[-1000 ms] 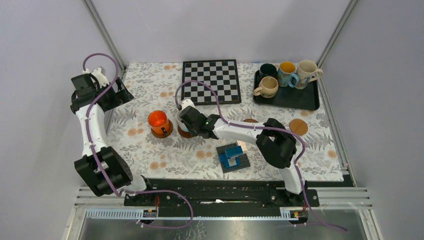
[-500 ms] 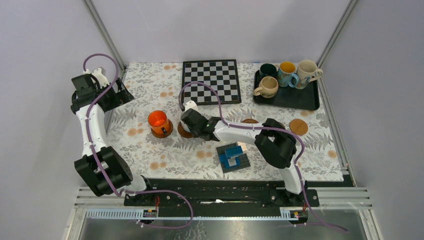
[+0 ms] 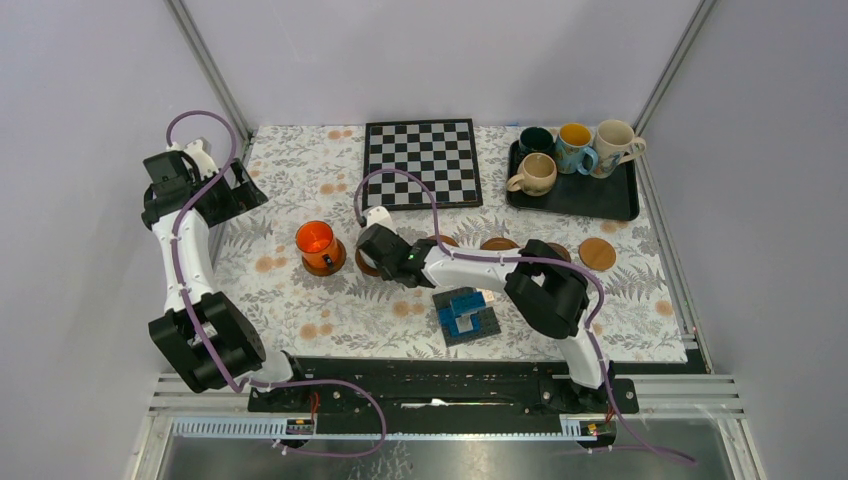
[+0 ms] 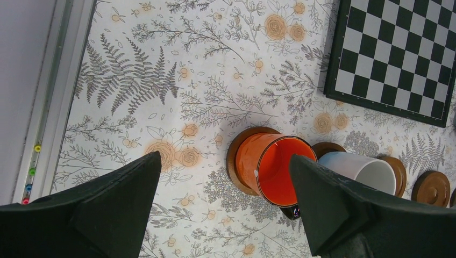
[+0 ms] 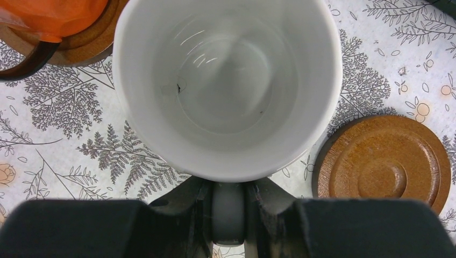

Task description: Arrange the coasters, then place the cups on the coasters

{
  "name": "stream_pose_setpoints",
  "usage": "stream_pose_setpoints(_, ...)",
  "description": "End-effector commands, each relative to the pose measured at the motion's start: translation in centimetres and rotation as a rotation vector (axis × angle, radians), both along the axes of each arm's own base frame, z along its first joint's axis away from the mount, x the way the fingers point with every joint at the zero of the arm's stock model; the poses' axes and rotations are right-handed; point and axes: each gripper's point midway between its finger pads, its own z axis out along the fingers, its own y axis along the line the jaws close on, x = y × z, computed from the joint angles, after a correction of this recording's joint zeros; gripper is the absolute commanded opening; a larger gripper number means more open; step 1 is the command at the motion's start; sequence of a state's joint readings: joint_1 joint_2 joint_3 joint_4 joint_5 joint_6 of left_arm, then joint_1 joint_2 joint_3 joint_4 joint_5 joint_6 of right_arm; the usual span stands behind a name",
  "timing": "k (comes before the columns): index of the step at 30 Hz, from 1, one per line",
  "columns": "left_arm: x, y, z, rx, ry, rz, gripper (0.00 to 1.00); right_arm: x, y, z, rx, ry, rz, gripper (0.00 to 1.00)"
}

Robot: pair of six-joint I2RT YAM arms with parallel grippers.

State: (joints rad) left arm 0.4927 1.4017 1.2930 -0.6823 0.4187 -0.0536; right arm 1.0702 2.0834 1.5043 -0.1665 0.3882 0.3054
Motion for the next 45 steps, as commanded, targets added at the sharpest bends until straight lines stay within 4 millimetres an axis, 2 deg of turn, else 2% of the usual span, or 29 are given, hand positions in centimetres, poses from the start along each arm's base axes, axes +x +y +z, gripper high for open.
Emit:
stream_pose_setpoints(1,0.2,0.8,0.7,0.034,-0.035,0.015,0.99,0.9,2.5,3.1,0.111,-0.070,-0.044,0.02)
stream_pose_setpoints(5,0.1,0.9,0.5,0.034,-0.030,0.018,0.99,1.0,2.6,2.9,0.105,-0.064,-0.057,0.12)
stream_pose_setpoints(6,0.1,0.8,0.5,0.034,-0.028,0.018,0.99,1.0,2.6,2.9,0.104,-0.063,-0.057,0.17)
stream_pose_setpoints(8,0.0,0.9,0.4,0.032,-0.027,0.021,0.99,0.9,2.7,2.8,0.107,-0.056,-0.058,0.33)
stream_pose_setpoints(13,0.0,1.0,0.4,0.034,-0.026,0.022,0.99,0.4,3.0,2.7,0.121,-0.029,-0.044,0.43)
stream_pose_setpoints(20,0.1,1.1,0.4,0.035,-0.025,0.022,0.99,-0.1,3.0,3.0,0.130,-0.015,-0.028,0.53)
stream_pose_setpoints(24,0.1,1.0,0.6,0.041,-0.029,0.013,0.99,-0.2,2.9,4.0,0.128,-0.026,-0.007,0.67)
stream_pose_setpoints(28,-0.2,0.7,0.7,0.048,-0.015,-0.023,0.99,-0.2,2.6,6.7,0.134,-0.075,0.049,0.87)
stream_pose_setpoints(30,-0.4,0.6,0.9,0.065,-0.013,-0.055,0.99,-0.2,2.3,8.8,0.140,-0.118,0.094,0.98)
stream_pose_setpoints(31,-0.4,0.6,1.0,0.071,-0.013,-0.067,0.99,-0.2,2.3,9.4,0.133,-0.135,0.124,0.99)
stream_pose_setpoints(36,-0.3,0.2,1.7,0.078,-0.027,-0.107,0.99,-0.5,1.7,15.0,0.162,-0.179,0.334,1.00)
stream_pose_setpoints(37,-0.3,0.1,1.8,0.074,-0.029,-0.113,0.99,-0.5,1.4,16.1,0.210,-0.160,0.369,1.00)
stream_pose_setpoints(38,-0.2,0.1,1.9,0.071,-0.031,-0.113,0.99,1.1,-0.7,18.1,0.298,-0.097,0.372,1.00)
stream_pose_setpoints(41,0.0,0.1,1.7,0.063,-0.027,-0.108,0.99,3.5,-3.9,19.6,0.309,-0.051,0.270,1.00)
stream_pose_setpoints(45,0.2,0.1,1.3,0.045,-0.031,-0.096,0.99,6.8,-10.3,20.4,0.323,-0.069,0.045,1.00)
